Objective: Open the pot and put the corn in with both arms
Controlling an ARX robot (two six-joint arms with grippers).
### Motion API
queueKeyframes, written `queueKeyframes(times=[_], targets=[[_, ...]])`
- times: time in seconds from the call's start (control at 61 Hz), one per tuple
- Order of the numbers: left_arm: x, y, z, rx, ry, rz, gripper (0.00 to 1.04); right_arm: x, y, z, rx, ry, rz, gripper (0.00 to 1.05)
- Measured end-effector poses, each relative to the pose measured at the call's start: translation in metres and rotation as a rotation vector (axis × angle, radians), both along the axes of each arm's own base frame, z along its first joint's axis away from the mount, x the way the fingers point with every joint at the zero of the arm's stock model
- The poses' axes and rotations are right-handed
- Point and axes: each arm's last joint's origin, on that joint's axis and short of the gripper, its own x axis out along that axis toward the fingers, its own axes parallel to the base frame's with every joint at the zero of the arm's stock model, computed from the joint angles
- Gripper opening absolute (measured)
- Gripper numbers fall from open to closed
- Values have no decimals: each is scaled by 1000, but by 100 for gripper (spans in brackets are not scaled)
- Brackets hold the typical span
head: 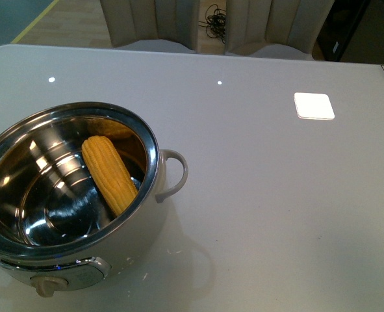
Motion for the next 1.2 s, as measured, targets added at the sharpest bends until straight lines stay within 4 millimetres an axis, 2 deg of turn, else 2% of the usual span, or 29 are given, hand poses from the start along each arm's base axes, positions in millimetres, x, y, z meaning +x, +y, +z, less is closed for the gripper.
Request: queueKeyframes(times=[0.23, 0.279, 0.541, 0.623, 0.721, 1.197], targets=[[0, 0, 0, 0, 0, 0, 98, 0, 0, 0, -1, -1, 0, 2], [0, 0, 0, 0, 0, 0, 98, 0, 0, 0, -2, -1, 0, 16], [0, 0, 0, 0, 0, 0, 98, 0, 0, 0, -2, -1, 0, 62], [0, 0, 0, 0, 0, 0, 98, 0, 0, 0, -2, -1, 0, 82], [0, 0, 0, 0, 0, 0, 98, 0, 0, 0, -1, -1, 0, 97], [0, 0, 0, 0, 0, 0, 98, 0, 0, 0, -1, -1, 0, 96]])
